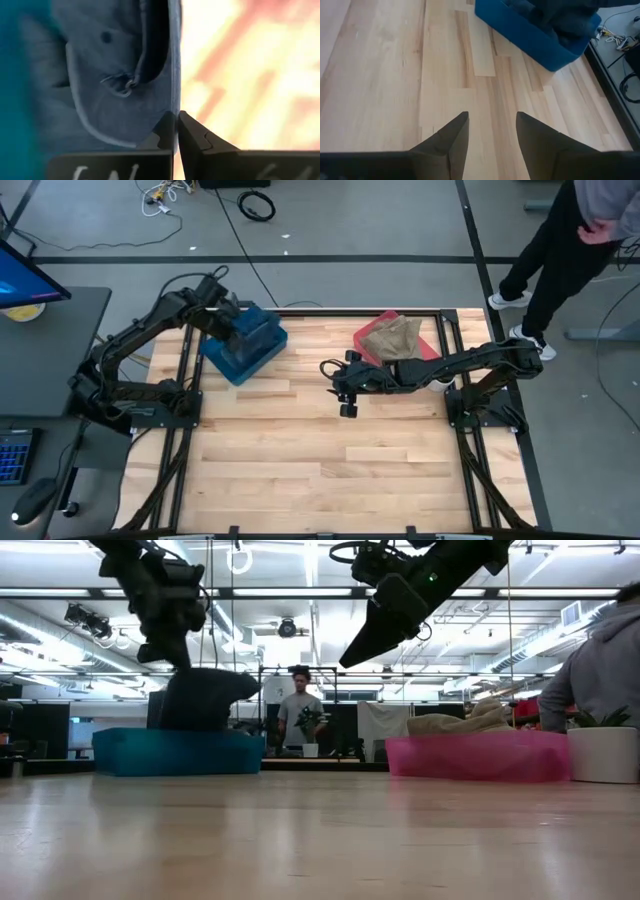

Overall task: Pick & Place hat
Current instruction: Put the blue cap into the blue bin

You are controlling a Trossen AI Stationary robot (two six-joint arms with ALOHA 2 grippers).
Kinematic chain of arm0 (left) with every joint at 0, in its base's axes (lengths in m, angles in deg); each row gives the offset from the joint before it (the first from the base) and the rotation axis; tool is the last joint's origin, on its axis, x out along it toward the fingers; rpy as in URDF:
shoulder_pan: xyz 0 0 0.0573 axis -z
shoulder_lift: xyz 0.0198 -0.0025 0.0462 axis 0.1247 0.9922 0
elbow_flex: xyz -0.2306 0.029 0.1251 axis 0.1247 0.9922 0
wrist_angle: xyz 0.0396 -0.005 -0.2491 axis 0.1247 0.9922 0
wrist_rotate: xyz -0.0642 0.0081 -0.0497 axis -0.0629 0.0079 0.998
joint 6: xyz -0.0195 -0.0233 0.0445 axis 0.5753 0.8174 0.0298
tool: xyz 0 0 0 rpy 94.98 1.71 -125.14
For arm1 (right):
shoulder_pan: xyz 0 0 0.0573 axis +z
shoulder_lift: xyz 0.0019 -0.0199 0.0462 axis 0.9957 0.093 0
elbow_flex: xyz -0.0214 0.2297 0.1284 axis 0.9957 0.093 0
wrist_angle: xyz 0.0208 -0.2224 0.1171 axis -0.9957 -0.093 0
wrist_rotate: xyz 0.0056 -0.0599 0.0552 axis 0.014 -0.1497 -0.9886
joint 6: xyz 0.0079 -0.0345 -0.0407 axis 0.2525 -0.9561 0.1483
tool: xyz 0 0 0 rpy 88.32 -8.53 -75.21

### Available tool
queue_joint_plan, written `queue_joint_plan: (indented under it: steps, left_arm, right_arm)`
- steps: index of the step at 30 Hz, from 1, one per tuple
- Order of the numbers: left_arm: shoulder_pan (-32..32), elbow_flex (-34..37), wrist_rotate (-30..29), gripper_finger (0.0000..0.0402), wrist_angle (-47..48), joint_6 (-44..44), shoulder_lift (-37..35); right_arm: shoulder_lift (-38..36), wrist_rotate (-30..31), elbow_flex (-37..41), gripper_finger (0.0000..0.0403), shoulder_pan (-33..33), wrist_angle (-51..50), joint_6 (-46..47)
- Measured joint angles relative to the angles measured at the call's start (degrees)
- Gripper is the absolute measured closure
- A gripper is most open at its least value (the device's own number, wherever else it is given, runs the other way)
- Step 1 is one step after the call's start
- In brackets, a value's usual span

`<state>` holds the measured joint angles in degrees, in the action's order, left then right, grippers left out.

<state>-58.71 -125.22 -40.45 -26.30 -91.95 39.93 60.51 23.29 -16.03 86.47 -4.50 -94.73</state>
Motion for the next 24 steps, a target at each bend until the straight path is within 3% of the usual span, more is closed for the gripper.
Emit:
queue_joint_plan:
  steps: [3,9,15,19,24]
  left_arm:
    - [-0.05,-0.88,7.75,0.0395,0.08,2.06,-0.37]
    - [0.00,-4.24,16.89,0.0396,0.54,3.19,-2.13]
    - [0.10,1.56,16.59,0.0397,0.60,3.84,-2.28]
    - [-0.18,7.28,15.72,0.0397,-8.98,5.84,-2.33]
    - [-2.29,7.39,14.18,0.0397,-11.05,5.78,-2.38]
  right_arm:
    - [0.00,0.01,0.00,0.0234,0.00,-0.05,-0.02]
    - [0.00,0.02,0.00,0.0234,0.00,-0.24,0.00]
    - [0.00,0.03,0.00,0.0234,0.00,-0.23,0.00]
    - [0.00,0.04,0.00,0.0234,0.00,-0.18,0.00]
    - [0.00,0.05,0.00,0.0234,0.00,-0.18,-0.06]
